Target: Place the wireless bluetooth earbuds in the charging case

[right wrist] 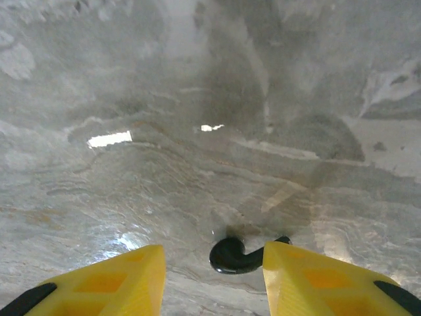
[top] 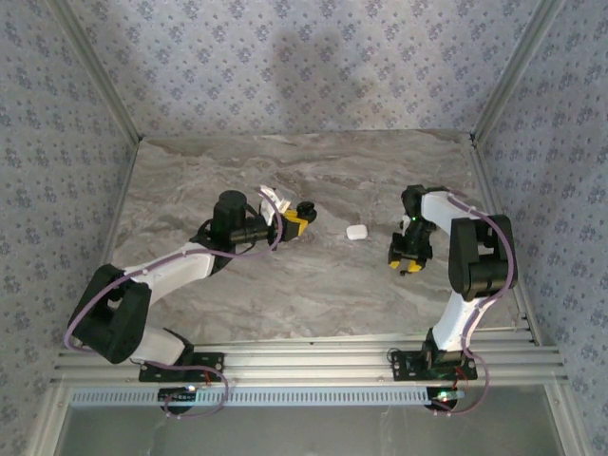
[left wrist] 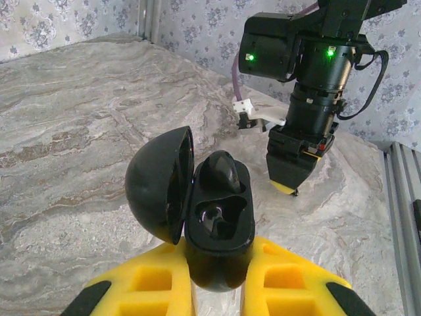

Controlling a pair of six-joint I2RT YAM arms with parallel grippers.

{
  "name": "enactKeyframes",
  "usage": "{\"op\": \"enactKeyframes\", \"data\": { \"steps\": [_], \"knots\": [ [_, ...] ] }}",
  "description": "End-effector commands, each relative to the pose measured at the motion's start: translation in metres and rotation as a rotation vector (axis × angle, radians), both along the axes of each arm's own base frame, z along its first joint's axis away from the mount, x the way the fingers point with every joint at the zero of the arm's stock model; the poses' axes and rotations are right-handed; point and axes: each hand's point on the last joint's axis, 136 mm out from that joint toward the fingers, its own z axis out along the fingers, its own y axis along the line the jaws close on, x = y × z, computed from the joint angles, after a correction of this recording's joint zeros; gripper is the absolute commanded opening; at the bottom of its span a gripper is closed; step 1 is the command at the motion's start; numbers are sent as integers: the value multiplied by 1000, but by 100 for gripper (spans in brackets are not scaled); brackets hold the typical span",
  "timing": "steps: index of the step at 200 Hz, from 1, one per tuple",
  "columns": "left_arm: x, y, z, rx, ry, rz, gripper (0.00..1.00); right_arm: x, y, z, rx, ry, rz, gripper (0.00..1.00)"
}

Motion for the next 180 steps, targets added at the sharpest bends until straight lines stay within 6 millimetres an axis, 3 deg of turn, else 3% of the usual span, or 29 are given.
{"op": "enactKeyframes", "data": {
  "steps": [1,38,76,79,89,132,180],
  "knots": [
    [-2,3,7,-6,-30,-1,15,-12,-2,4,-23,61,24,44],
    [-3,3,8,-7,-29,0,15,-17,6,12,-4,69,36,41],
    [-3,4,8,-6,-29,3,15,-17,0,24,-35,62,51,40],
    [-4,5,9,-7,-31,3,15,-7,-1,30,-39,31,54,42],
    [-4,5,9,-6,-32,5,15,-2,-4,32,-52,15,63,45],
    [-4,5,8,-5,-31,8,15,5,-4,17,-43,39,92,50],
    [-4,6,9,-4,-34,11,15,-4,0,-1,-19,85,90,51]
  ]
}}
